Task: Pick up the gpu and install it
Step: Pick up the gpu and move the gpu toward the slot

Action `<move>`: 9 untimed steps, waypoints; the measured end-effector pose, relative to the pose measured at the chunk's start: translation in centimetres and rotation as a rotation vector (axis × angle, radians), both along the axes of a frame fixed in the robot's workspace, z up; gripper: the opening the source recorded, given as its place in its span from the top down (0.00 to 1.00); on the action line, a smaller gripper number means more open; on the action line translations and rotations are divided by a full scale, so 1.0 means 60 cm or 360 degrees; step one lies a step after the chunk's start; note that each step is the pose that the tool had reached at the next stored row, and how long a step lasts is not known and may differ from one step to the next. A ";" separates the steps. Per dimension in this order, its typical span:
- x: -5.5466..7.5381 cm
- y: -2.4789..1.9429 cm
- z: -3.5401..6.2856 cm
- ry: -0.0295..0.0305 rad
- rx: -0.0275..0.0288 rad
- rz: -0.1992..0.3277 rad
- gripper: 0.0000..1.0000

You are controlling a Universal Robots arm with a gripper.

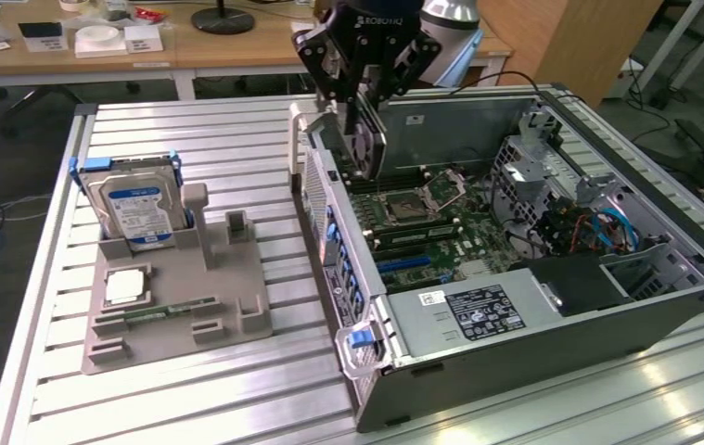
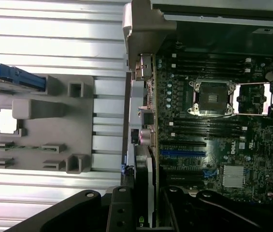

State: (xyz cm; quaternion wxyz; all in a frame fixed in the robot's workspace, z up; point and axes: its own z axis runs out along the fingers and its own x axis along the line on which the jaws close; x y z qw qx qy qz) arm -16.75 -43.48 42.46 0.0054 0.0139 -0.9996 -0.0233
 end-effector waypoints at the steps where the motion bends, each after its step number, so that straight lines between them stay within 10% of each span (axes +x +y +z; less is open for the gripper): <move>1: 0.002 0.0000 0.000 0.00000 -0.00001 0.0000 0.72; 9: 0.019 0.0000 0.000 0.00001 -0.00001 0.0000 0.72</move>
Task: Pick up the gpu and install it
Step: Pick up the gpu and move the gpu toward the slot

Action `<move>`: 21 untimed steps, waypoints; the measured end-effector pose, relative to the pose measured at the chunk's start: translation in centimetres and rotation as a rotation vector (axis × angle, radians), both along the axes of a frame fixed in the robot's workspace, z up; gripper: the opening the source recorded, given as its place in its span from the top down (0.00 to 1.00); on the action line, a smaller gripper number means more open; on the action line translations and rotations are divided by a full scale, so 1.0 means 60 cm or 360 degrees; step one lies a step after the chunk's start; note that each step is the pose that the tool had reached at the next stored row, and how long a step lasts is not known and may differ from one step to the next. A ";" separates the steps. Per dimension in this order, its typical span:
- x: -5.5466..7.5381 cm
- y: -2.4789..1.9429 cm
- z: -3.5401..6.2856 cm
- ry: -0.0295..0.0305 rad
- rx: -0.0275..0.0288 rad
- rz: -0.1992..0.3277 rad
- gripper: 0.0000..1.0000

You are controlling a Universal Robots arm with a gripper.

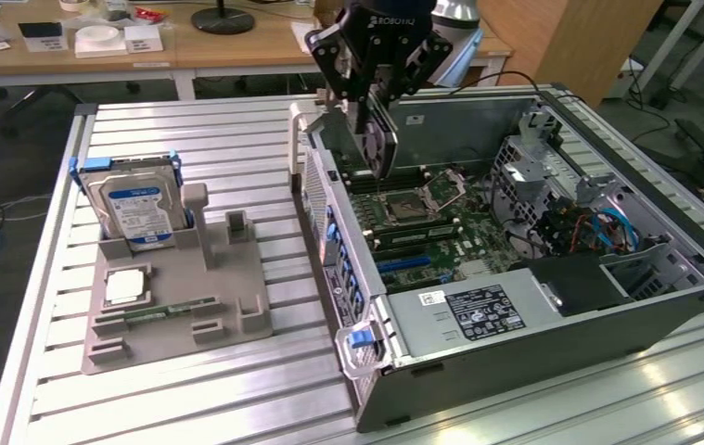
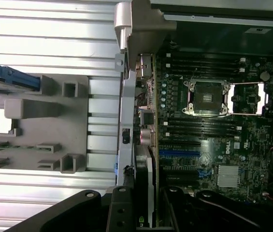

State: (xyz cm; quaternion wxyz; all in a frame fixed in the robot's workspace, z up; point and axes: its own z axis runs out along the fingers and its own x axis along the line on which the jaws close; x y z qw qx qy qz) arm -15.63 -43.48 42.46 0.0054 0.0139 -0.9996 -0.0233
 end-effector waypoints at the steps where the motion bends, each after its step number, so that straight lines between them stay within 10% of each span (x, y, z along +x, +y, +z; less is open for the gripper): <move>1: 0.002 0.0000 0.000 -0.00001 0.00000 0.0000 0.72; 21: 0.060 0.0000 0.000 0.00000 -0.00001 0.0001 0.72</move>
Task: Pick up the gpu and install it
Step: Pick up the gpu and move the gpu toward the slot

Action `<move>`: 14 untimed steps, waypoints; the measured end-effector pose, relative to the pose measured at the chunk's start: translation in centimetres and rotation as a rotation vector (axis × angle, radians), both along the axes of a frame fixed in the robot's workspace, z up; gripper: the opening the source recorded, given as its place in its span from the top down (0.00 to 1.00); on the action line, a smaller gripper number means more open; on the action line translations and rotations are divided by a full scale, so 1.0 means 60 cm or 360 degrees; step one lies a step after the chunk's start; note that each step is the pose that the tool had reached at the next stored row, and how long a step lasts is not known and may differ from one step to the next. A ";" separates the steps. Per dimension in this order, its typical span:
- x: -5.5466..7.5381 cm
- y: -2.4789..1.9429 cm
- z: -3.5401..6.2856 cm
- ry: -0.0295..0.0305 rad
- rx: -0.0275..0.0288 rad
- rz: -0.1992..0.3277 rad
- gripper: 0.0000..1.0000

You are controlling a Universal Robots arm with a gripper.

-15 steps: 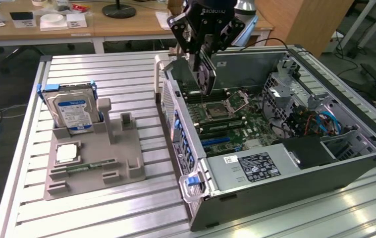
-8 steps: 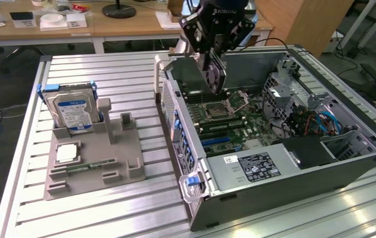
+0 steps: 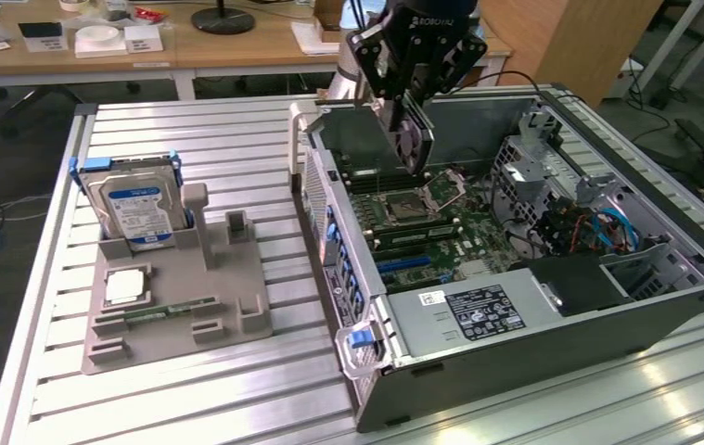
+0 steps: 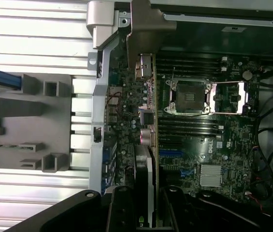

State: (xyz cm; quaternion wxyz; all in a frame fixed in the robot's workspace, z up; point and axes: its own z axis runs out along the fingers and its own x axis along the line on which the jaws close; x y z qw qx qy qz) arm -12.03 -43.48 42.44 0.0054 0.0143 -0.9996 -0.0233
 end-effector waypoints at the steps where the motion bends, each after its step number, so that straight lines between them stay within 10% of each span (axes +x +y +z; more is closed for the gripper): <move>1: 0.002 0.0000 0.000 -0.00001 0.00000 0.0000 0.72; 14: 0.029 0.0000 0.000 0.00000 0.00000 0.0003 0.72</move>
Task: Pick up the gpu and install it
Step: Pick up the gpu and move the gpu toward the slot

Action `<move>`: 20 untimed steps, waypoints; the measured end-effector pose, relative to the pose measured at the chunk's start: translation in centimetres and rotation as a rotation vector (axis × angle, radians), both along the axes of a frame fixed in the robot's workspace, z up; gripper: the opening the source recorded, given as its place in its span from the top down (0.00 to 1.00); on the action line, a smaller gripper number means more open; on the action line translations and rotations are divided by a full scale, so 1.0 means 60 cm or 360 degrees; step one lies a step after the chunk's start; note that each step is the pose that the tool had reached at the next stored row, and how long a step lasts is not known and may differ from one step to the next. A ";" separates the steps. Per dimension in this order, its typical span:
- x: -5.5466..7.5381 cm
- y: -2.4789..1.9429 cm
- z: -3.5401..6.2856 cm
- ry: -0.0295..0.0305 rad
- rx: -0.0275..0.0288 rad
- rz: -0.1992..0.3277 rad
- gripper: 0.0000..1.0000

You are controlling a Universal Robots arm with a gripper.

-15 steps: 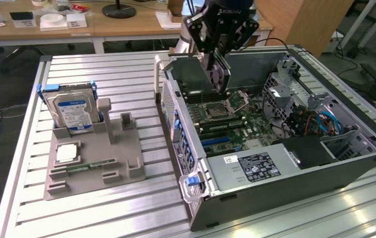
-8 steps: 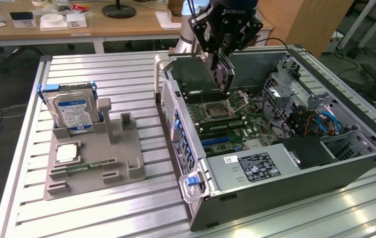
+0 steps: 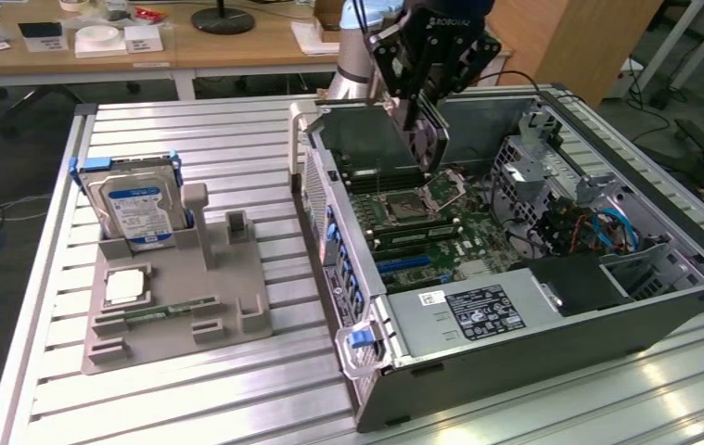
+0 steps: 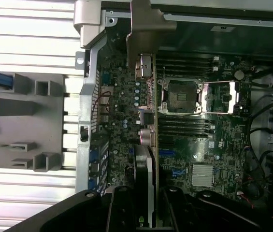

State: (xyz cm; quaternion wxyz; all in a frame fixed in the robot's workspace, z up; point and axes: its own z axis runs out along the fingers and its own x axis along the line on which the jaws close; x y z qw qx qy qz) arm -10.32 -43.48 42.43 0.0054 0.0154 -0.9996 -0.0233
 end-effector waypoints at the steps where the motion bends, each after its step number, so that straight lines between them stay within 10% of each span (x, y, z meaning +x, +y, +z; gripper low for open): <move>1: 0.002 0.0000 0.000 0.00000 0.00000 0.0000 0.72; 20: 0.036 0.0000 -0.001 -0.00001 0.00002 0.0003 0.72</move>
